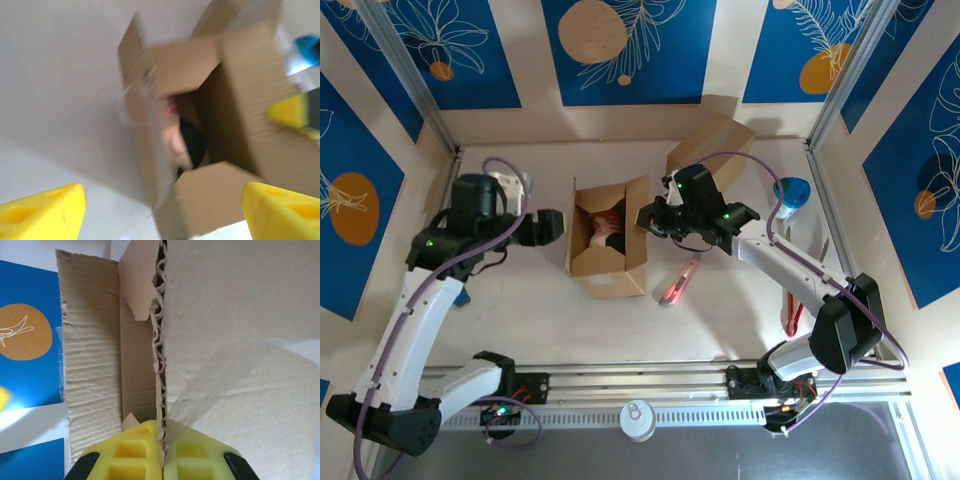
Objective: Unpack the express box
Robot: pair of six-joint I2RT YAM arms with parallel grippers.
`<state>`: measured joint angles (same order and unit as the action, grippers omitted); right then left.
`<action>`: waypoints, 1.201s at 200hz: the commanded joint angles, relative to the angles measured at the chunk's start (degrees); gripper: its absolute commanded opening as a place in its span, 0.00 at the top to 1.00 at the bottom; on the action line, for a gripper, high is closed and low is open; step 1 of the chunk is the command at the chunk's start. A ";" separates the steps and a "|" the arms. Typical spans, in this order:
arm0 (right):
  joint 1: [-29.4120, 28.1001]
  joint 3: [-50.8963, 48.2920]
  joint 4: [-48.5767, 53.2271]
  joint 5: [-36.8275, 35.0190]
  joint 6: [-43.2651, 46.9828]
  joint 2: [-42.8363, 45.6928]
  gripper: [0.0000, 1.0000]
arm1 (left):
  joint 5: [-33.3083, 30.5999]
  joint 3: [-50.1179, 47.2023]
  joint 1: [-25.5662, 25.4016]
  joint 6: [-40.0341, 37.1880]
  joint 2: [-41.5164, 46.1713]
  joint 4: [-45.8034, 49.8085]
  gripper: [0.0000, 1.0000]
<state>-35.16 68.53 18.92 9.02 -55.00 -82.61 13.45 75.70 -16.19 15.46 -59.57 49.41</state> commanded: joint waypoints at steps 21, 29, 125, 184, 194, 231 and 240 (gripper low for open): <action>0.00 0.53 -0.54 1.25 1.42 -0.72 1.00 | 6.23 13.63 -1.76 -8.85 -5.82 1.79 0.20; 0.00 0.70 -0.55 1.51 1.55 -0.88 1.00 | 6.06 15.10 -2.89 -10.94 -7.02 1.22 0.20; 0.24 1.43 -0.11 3.51 2.60 -1.68 1.00 | -29.24 5.79 -24.46 -37.21 -18.28 -14.54 0.10; 0.79 1.76 0.77 3.77 3.22 -1.15 1.00 | -37.41 -1.75 -24.64 -43.59 -23.10 -20.91 0.06; 0.79 1.78 0.75 3.92 3.15 -1.20 1.00 | -38.87 -1.87 -24.67 -44.55 -24.54 -21.23 0.05; 0.88 1.69 0.77 4.28 3.34 -1.24 1.00 | -44.97 -2.18 -24.66 -47.80 -29.79 -24.24 0.01; 0.88 1.69 0.84 4.40 3.38 -1.24 1.00 | -46.59 -2.31 -24.64 -48.55 -30.70 -25.38 0.01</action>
<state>-34.48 68.55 19.79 11.22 -53.01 -83.92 -26.52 74.11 -40.75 -29.21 -88.07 28.03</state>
